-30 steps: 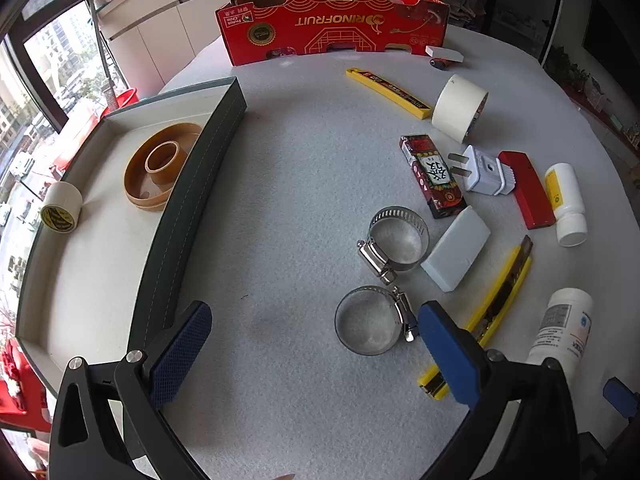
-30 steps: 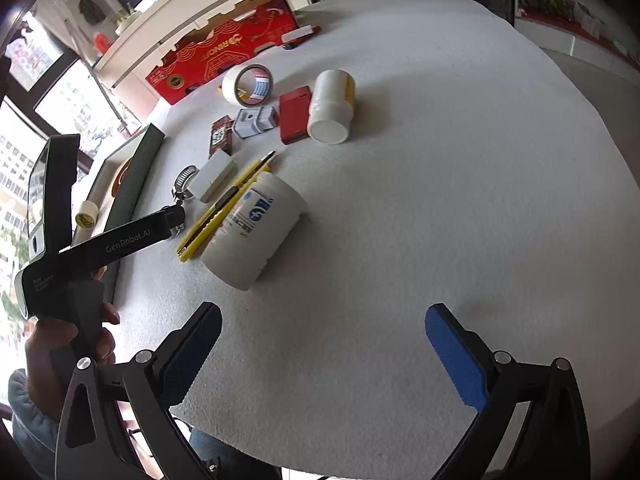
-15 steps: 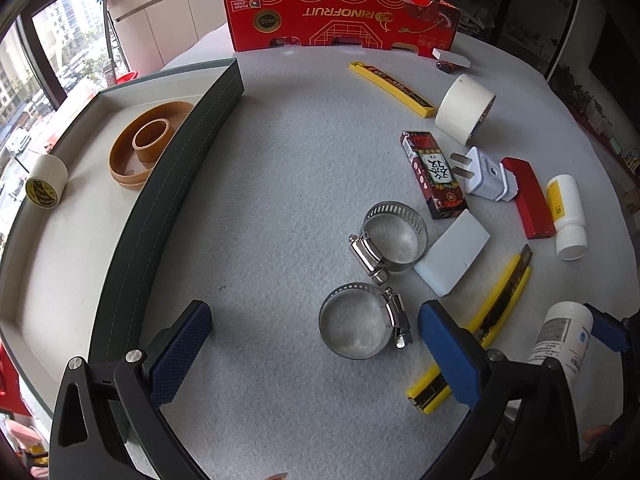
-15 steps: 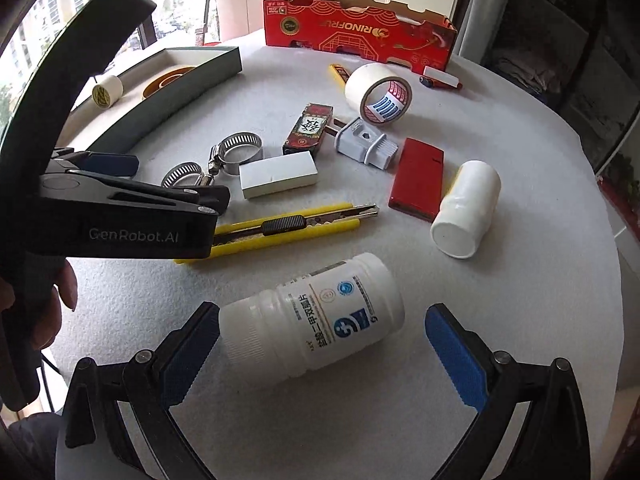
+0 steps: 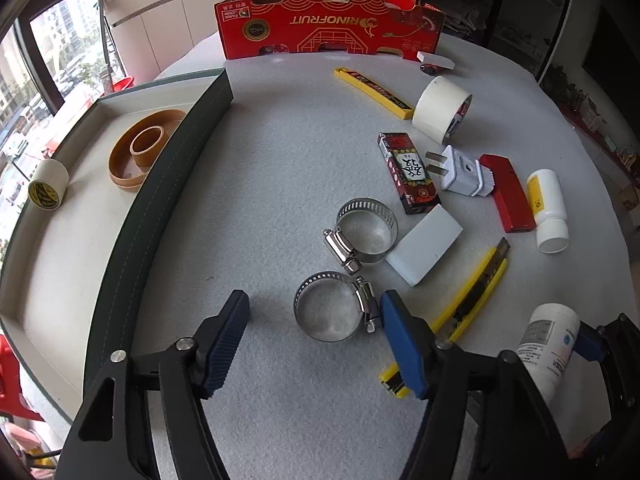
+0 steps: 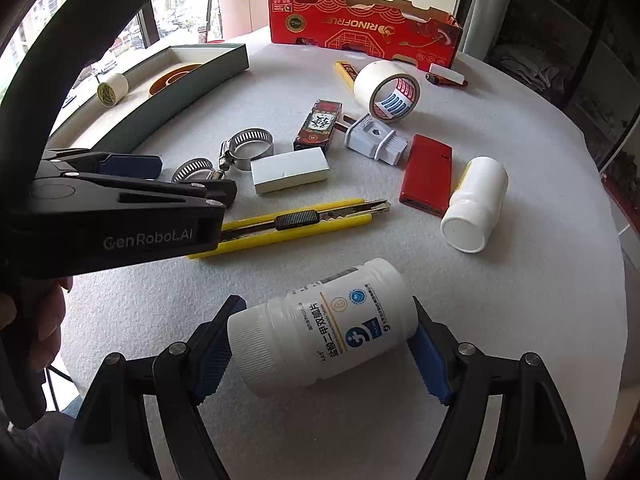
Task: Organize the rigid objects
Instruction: 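Grasp metal hose clamp with left gripper while right grasps white pill bottle, then carry hose clamp with left tool while right carries pill bottle to grey tray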
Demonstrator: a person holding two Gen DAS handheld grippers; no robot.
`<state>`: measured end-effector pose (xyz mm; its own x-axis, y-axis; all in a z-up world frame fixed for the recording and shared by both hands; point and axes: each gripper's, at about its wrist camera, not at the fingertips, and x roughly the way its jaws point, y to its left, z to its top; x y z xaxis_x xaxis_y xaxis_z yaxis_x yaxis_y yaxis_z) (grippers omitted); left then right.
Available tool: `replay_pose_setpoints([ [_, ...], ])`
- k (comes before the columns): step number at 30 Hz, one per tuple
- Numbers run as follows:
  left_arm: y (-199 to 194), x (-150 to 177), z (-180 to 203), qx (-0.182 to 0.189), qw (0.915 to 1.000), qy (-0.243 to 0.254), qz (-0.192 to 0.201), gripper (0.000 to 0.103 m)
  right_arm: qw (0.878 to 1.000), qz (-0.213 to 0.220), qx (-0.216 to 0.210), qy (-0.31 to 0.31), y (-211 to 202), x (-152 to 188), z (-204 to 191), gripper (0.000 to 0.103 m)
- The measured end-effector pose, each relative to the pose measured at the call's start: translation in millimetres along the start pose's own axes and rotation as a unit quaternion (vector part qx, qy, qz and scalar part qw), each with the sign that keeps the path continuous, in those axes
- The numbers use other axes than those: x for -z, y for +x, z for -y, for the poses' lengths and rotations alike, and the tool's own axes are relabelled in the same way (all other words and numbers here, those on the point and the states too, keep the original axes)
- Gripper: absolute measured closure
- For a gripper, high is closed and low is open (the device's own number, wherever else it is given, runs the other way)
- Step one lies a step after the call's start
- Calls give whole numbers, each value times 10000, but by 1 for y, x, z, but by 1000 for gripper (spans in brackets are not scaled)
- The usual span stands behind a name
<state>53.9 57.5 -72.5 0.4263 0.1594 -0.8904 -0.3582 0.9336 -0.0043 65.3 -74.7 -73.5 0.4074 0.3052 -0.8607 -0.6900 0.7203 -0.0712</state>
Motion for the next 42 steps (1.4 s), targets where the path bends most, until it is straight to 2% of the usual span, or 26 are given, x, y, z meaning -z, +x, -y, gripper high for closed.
replay_pose_setpoints([
  [1, -2, 1, 2, 28, 10000, 65, 20, 60, 10000, 34, 21, 28, -4, 1, 0, 24],
  [6, -12, 8, -1, 199, 9998, 9, -65, 60, 9992, 175, 246, 246, -27, 7, 1, 24],
  [12, -44, 23, 4, 148, 9995, 182, 230, 60, 9963, 254, 323, 760, -56, 20, 8, 24],
  [22, -82, 42, 21, 326, 9972, 435, 511, 60, 9894, -42, 286, 1426, -78, 35, 27, 24],
  [27, -95, 52, 25, 337, 9957, 576, 648, 60, 9878, -133, 303, 1524, -86, 40, 30, 24],
  [35, -116, 56, 20, 344, 9937, 628, 861, 59, 9854, -177, 148, 1686, -102, 29, 34, 24],
  [42, -141, 44, -2, 238, 9921, 483, 1135, 59, 9890, -74, 75, 1474, -119, -2, 21, 24],
])
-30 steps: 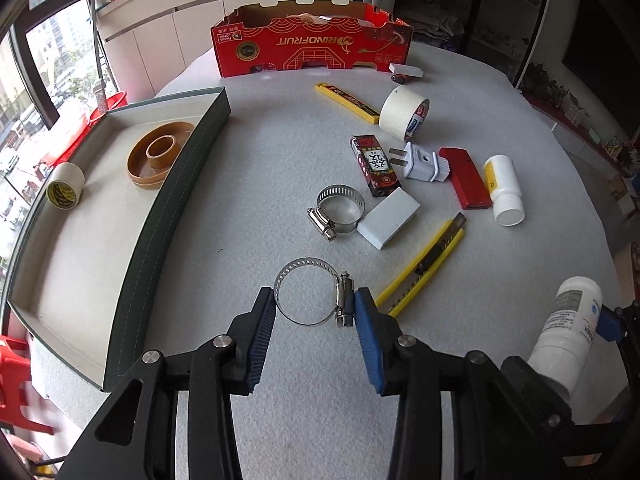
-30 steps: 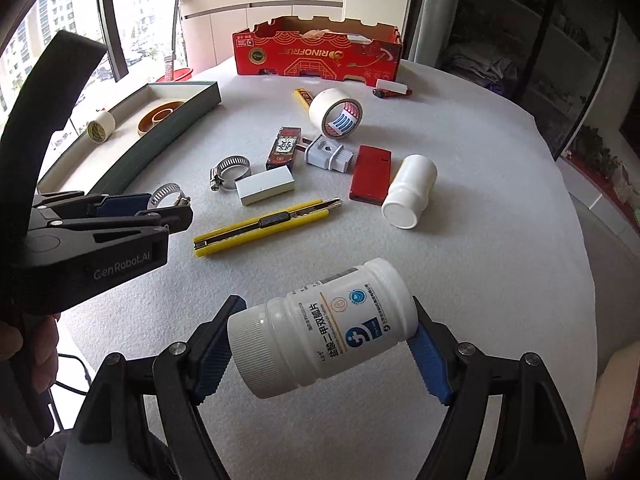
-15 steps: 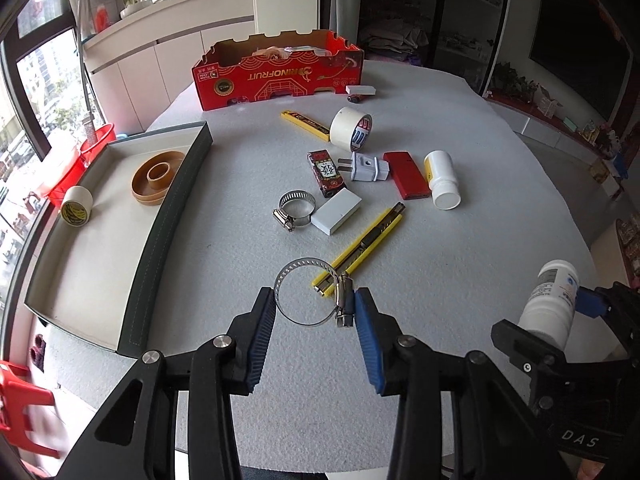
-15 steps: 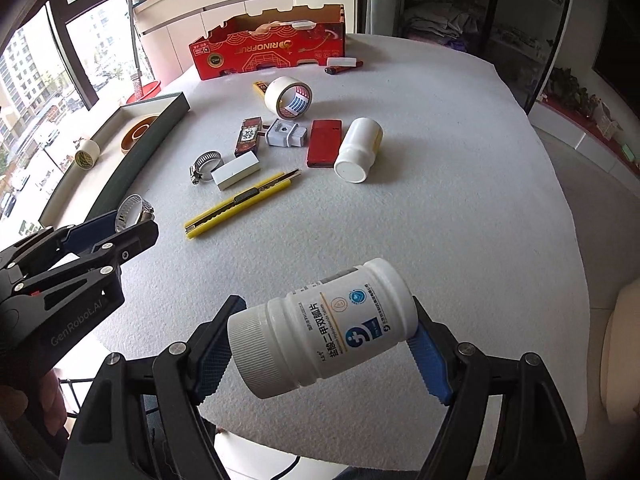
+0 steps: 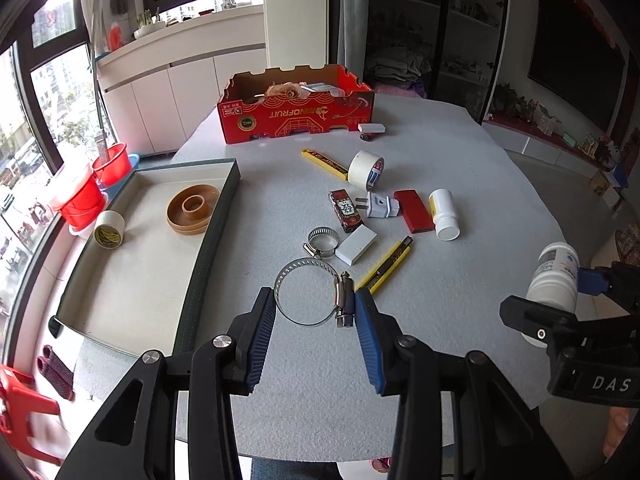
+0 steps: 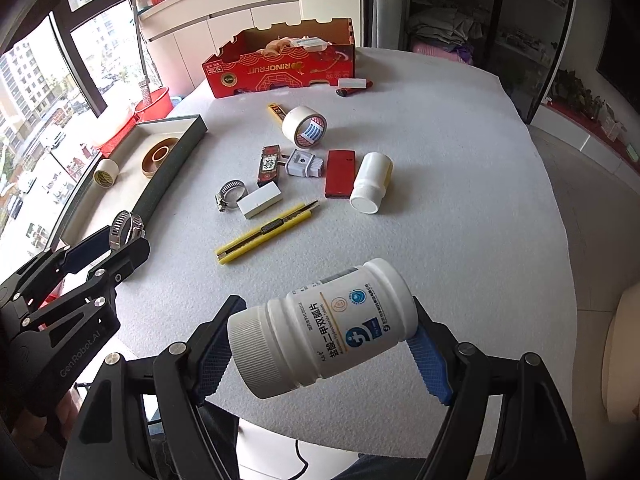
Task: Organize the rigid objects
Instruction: 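Carry hose clamp with left tool while right carries pill bottle to grey tray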
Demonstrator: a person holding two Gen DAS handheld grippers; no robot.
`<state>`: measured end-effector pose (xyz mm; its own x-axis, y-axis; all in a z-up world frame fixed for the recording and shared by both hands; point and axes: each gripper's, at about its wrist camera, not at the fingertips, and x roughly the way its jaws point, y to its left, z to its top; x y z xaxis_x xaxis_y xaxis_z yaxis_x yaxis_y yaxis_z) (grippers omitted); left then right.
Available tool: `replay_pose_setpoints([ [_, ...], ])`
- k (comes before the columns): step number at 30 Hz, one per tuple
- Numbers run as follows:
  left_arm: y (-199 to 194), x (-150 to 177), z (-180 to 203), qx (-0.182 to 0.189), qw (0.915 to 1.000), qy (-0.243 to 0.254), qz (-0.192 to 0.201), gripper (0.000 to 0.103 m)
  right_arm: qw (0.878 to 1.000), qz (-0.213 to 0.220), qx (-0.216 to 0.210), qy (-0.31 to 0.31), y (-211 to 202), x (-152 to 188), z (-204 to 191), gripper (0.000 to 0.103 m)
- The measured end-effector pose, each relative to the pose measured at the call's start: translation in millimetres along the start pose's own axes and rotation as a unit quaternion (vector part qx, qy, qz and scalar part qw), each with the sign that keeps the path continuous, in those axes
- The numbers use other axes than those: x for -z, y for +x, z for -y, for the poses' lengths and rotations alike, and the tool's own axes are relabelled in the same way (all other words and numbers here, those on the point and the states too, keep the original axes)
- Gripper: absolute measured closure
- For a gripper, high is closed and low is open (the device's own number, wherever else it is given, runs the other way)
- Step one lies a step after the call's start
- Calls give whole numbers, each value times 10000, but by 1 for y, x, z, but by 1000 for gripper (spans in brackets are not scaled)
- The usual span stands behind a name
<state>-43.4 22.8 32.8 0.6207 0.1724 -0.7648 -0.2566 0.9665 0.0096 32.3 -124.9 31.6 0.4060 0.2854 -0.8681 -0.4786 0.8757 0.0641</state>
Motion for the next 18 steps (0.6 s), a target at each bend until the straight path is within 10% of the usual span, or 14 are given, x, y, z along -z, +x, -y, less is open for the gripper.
replay_pose_setpoints([
  [18, -89, -70, -142, -772, 9889, -743, 1029, 59, 9885, 607, -842, -1095, -55, -102, -128, 24],
])
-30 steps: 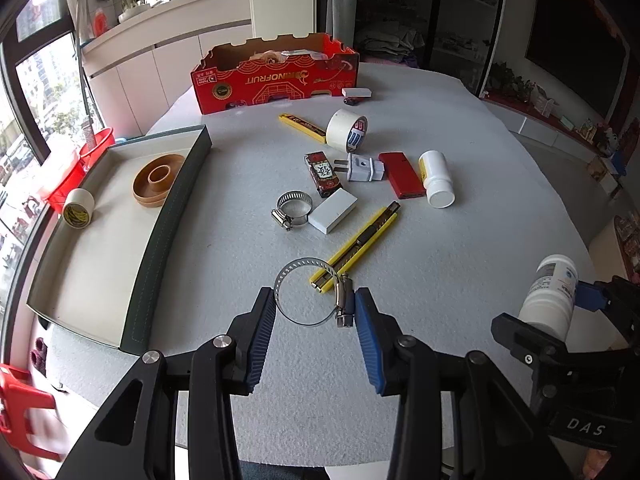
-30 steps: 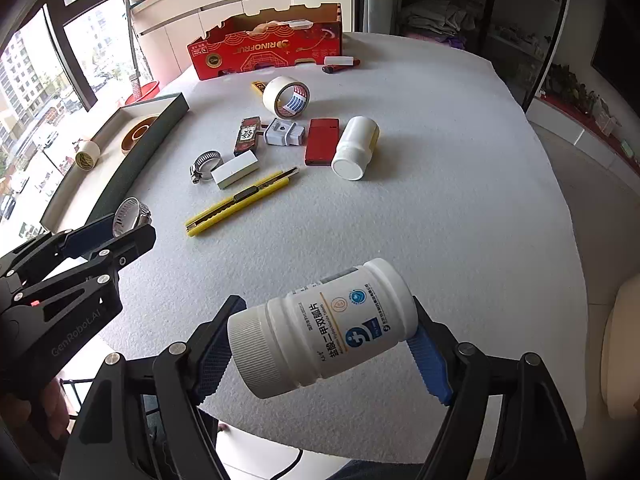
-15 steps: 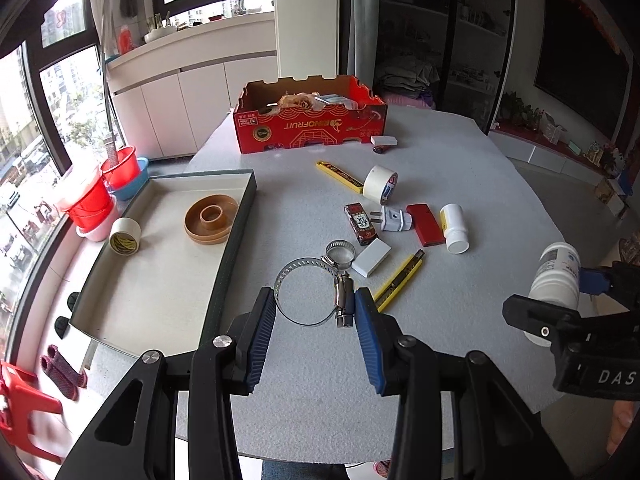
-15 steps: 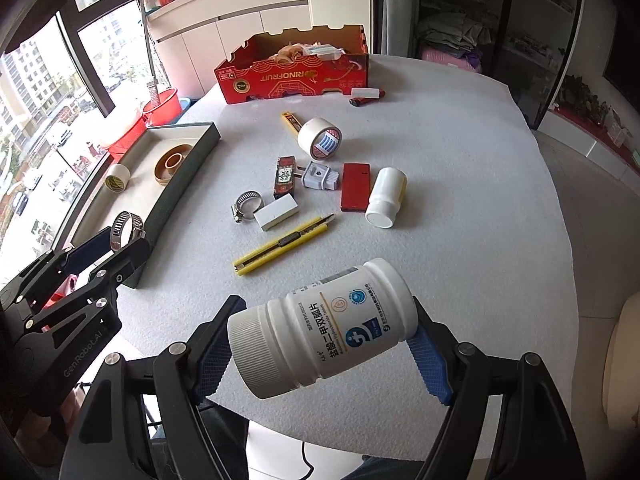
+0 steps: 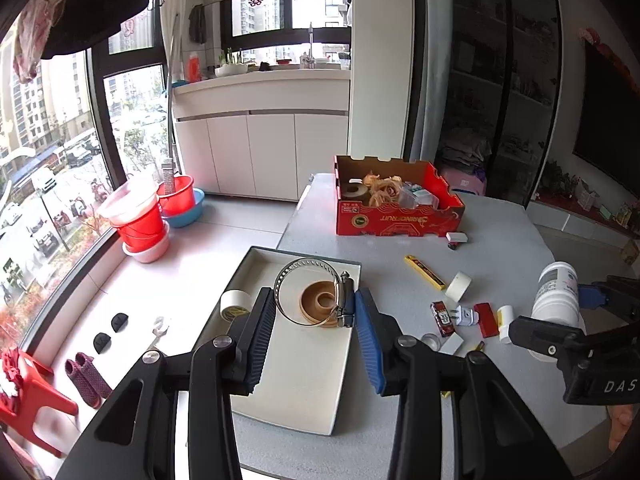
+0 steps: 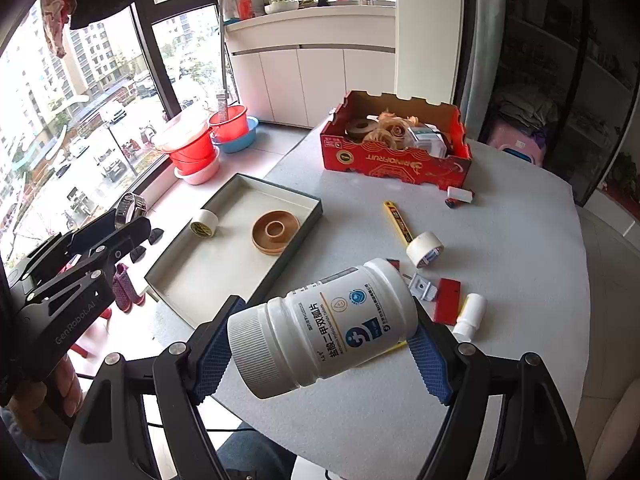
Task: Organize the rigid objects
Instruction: 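Carry hose clamp with left tool while right carries pill bottle to grey tray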
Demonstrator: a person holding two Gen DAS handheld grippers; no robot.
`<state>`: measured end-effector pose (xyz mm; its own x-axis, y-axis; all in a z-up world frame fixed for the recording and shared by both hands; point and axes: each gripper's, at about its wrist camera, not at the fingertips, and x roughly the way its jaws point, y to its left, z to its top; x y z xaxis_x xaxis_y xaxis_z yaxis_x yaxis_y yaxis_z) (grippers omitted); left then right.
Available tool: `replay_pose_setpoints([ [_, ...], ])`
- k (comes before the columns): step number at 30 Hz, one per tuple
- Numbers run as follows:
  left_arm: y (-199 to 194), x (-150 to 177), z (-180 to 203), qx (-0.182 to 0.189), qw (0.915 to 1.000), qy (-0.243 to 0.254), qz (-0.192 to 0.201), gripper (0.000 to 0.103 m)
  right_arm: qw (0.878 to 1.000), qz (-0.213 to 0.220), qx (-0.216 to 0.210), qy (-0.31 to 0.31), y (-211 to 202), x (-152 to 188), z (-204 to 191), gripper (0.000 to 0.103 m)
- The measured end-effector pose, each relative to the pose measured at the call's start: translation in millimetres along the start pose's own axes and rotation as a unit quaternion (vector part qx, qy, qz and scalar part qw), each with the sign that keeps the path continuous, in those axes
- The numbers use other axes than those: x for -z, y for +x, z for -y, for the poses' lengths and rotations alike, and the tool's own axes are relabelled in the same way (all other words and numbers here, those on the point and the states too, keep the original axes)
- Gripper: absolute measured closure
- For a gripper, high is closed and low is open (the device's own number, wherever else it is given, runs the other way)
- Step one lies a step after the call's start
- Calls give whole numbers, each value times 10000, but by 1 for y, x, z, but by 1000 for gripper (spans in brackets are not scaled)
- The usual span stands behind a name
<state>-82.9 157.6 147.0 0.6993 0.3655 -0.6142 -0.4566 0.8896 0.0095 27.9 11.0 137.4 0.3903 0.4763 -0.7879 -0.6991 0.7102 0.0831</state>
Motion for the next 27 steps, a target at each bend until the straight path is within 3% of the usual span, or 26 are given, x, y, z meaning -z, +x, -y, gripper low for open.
replay_pose_setpoints([
  [7, 9, -17, -55, -593, 9975, -335, 170, 59, 9985, 73, -394, -363, 19, -45, -47, 24],
  [14, 67, 12, -87, -1109, 9917, -592, -273, 60, 9961, -349, -680, -450, 83, -59, -78, 24],
  [20, 121, 45, -95, -1040, 9870, -821, -914, 60, 9920, -921, -788, -344, 147, -49, -85, 24],
  [27, 159, 66, -98, -981, 9811, -997, -1338, 60, 9871, -1397, -745, -247, 196, -41, -84, 24],
])
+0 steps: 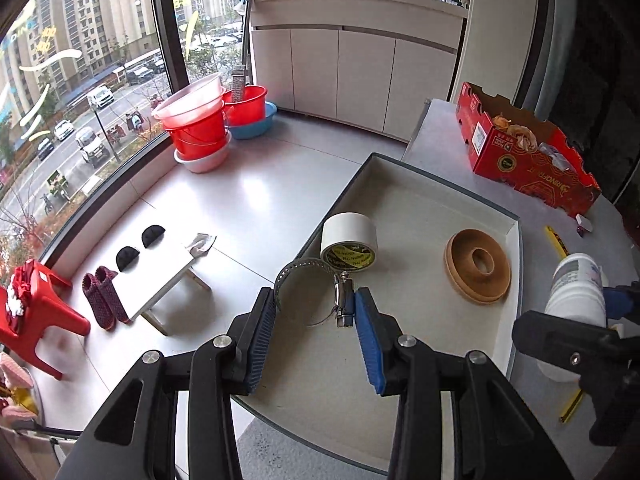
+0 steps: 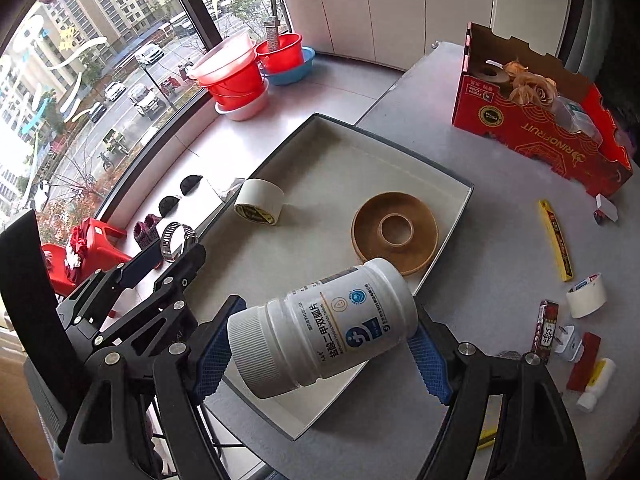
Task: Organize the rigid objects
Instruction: 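Carry hose clamp with left tool while right carries pill bottle to grey tray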
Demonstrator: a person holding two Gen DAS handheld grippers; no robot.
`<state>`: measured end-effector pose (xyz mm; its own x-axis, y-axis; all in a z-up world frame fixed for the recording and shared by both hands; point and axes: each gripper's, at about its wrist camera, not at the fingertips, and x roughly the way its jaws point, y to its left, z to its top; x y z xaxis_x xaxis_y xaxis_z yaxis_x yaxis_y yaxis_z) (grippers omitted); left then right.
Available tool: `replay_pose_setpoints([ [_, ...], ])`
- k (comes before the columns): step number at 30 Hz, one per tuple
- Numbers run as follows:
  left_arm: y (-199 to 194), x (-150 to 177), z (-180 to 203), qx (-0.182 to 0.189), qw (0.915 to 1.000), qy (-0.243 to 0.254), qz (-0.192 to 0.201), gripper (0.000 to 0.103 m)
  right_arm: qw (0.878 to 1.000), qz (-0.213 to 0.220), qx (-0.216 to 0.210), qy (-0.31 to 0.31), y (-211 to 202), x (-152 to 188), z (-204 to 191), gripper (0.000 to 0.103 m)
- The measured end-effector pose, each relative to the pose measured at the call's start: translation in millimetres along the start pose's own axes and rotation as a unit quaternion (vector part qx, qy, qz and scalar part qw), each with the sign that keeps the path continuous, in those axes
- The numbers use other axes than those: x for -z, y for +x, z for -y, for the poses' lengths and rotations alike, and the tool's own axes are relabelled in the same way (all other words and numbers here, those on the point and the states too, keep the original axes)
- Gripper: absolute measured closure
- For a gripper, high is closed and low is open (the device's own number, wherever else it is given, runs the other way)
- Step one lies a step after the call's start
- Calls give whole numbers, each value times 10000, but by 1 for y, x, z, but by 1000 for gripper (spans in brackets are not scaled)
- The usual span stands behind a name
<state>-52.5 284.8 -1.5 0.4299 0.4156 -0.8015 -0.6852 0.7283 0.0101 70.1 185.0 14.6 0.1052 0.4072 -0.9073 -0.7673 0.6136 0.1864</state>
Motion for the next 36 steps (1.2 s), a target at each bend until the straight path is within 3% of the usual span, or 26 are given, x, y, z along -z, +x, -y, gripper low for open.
replay_pose_setpoints([
  [11, 29, 3, 2, 2, 9996, 2, -277, 60, 9996, -252, 44, 101, 27, -3, 8, 24],
  [36, 50, 6, 2, -21, 9988, 62, -486, 60, 9987, -450, 129, 182, 52, -7, 10, 24],
])
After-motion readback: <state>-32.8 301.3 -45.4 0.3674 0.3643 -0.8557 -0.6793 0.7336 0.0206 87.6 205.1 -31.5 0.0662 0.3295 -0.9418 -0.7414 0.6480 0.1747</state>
